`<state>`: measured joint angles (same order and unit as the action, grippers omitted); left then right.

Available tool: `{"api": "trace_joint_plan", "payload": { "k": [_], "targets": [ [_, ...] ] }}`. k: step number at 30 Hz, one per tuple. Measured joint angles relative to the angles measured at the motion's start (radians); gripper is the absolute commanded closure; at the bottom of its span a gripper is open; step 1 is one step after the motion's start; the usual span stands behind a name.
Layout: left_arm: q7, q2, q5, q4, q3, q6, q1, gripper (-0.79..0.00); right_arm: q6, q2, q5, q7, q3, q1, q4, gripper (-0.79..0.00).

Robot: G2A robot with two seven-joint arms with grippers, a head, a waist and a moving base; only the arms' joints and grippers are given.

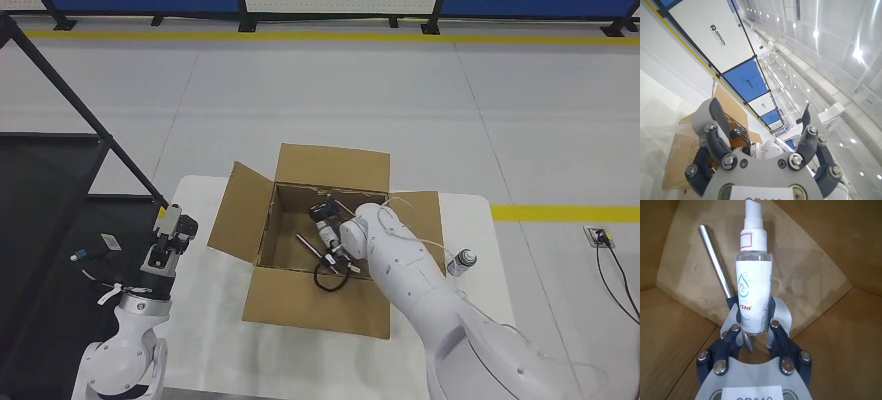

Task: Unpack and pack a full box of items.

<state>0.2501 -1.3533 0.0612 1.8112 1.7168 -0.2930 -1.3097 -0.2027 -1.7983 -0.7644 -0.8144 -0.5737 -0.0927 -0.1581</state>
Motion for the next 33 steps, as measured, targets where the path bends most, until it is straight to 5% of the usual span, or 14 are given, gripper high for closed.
{"api": "trace_joint_plan", "payload": {
  "k": [21, 33],
  "targets": [
    [0.000, 0.000, 0.000, 0.000, 0.000, 0.000, 0.000, -0.785, -0.346, 0.093, 0.043, 0.166, -0.072, 0.026, -0.044, 0.000],
    [0.000, 0.000, 0.000, 0.000, 0.000, 0.000, 0.000, -0.785, -0.362, 0.208, 0.002, 0.172, -0.151, -0.015, -0.306, 0.000]
  ]
}}
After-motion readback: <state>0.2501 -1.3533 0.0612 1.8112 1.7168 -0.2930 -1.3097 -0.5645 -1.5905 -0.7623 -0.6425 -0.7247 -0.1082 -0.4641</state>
